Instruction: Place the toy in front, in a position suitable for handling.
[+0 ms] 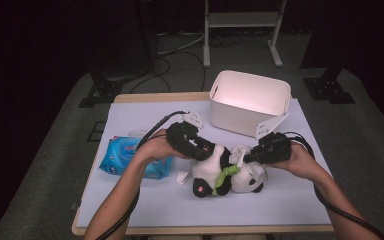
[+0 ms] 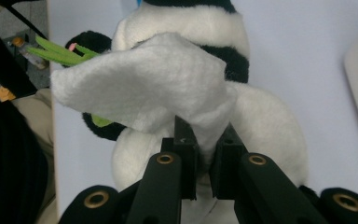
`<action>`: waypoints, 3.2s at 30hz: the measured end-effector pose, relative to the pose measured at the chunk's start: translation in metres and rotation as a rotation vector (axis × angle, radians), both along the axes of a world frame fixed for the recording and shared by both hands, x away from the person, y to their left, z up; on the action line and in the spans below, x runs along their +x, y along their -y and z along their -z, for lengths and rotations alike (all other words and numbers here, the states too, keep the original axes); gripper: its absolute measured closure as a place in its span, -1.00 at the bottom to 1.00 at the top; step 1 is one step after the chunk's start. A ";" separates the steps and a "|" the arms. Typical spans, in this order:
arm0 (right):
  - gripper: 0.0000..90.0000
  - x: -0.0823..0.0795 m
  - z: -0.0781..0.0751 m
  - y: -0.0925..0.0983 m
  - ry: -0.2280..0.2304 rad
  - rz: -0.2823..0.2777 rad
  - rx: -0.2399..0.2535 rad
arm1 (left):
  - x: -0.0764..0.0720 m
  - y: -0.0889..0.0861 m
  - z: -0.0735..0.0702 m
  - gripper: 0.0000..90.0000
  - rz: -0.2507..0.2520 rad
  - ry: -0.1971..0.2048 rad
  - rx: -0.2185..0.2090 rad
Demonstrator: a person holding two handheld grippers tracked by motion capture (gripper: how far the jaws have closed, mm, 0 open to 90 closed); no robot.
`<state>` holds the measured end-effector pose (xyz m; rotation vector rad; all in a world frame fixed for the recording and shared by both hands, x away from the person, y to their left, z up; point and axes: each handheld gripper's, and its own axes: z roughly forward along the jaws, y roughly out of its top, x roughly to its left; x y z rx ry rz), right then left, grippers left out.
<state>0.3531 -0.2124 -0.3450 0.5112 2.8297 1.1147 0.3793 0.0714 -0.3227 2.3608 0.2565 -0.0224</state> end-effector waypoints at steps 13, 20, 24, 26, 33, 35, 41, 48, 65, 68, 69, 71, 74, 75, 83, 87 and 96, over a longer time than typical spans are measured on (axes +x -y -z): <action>0.83 -0.027 0.000 -0.003 0.037 -0.035 -0.030 | -0.008 -0.003 -0.023 -0.11 0.058 -0.013 -0.075; 0.83 -0.032 -0.001 -0.003 0.031 -0.047 -0.030 | -0.005 -0.005 -0.026 -0.10 0.053 -0.016 -0.080; 0.83 -0.032 -0.001 -0.004 0.023 -0.046 -0.029 | -0.007 -0.002 -0.019 -0.04 0.064 -0.034 -0.042; 0.82 -0.032 -0.002 -0.005 0.027 -0.050 -0.039 | -0.010 0.002 -0.015 -0.03 0.069 -0.043 -0.029; 0.82 -0.030 -0.017 -0.005 0.052 -0.052 -0.036 | -0.012 0.003 -0.003 -0.01 0.081 -0.073 -0.038; 0.82 -0.024 -0.025 -0.002 0.066 -0.036 -0.013 | -0.013 0.003 -0.003 -0.01 0.091 -0.064 -0.035; 0.81 -0.008 -0.028 -0.006 0.063 0.002 -0.039 | -0.019 0.006 -0.005 -0.01 0.103 -0.048 -0.019; 0.82 -0.016 -0.014 -0.015 0.041 -0.031 -0.071 | -0.024 0.008 -0.009 -0.08 0.121 -0.062 -0.027; 0.82 -0.037 -0.010 -0.011 0.047 -0.073 -0.047 | -0.024 0.029 0.001 -0.21 0.127 -0.039 0.088; 0.83 -0.038 -0.010 -0.012 0.047 -0.076 -0.052 | -0.025 0.033 0.006 -0.24 0.134 -0.035 0.103; 0.82 -0.039 -0.011 -0.013 0.052 -0.076 -0.057 | -0.025 0.035 0.007 -0.29 0.136 -0.036 0.111; 0.82 -0.040 -0.011 -0.013 0.054 -0.079 -0.058 | -0.024 0.039 0.011 -0.33 0.138 -0.037 0.121; 0.82 -0.041 -0.012 -0.013 0.063 -0.075 -0.062 | -0.025 0.044 0.014 -0.25 0.143 -0.024 0.120; 0.82 -0.041 -0.012 -0.012 0.065 -0.075 -0.061 | -0.025 0.045 0.014 -0.16 0.148 -0.020 0.121; 0.82 -0.035 -0.021 -0.003 0.085 -0.046 -0.036 | -0.022 0.046 0.002 0.30 0.150 0.059 0.115; 0.82 -0.031 -0.028 -0.001 0.096 -0.029 -0.031 | -0.019 0.046 -0.007 0.33 0.145 0.100 0.104; 0.81 -0.014 -0.028 -0.020 0.086 -0.037 -0.070 | -0.018 0.048 -0.003 0.31 0.134 0.118 0.107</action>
